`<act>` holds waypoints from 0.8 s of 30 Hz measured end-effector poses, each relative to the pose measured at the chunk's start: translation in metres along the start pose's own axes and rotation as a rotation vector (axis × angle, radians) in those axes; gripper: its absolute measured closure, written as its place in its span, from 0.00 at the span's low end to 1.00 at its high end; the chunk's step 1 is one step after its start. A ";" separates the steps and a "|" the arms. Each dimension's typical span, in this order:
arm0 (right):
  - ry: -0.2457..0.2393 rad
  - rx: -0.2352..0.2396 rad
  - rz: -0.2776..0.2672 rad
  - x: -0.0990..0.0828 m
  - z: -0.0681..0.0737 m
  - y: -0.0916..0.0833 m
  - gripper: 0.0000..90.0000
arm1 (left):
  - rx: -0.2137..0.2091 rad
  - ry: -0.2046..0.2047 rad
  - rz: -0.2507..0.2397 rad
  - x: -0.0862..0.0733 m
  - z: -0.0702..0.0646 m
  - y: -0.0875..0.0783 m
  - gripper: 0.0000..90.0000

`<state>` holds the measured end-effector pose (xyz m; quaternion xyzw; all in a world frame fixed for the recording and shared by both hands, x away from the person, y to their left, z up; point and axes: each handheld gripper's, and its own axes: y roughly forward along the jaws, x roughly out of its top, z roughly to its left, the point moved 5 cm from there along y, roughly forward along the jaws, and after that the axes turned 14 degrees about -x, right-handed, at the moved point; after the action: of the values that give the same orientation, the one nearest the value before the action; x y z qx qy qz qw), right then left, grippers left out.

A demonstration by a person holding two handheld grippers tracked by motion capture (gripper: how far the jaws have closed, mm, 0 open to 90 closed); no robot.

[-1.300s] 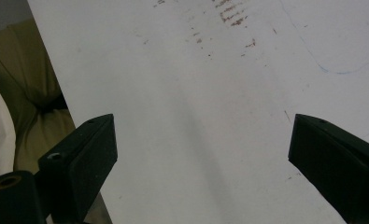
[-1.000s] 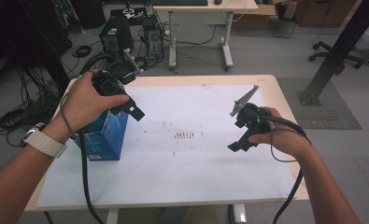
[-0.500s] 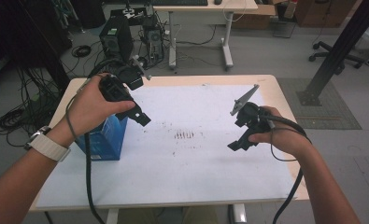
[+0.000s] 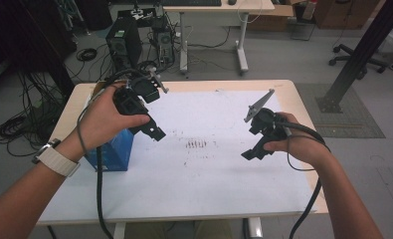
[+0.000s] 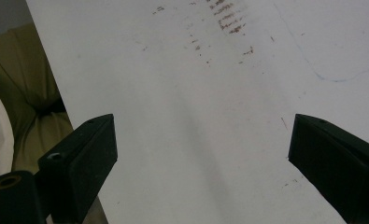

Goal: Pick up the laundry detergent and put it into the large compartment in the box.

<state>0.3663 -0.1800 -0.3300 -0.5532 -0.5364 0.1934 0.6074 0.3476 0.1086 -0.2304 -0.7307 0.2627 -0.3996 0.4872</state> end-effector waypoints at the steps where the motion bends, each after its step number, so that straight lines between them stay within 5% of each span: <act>1: 0.001 -0.001 0.000 0.000 0.000 0.000 0.09 | 0.001 -0.001 -0.005 0.000 0.000 0.000 0.12; 24: 0.003 -0.001 0.000 -0.001 -0.001 0.000 0.09 | 0.002 -0.001 -0.019 0.000 0.002 0.002 0.12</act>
<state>0.3668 -0.1811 -0.3300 -0.5536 -0.5356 0.1922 0.6080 0.3494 0.1090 -0.2322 -0.7329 0.2549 -0.4040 0.4844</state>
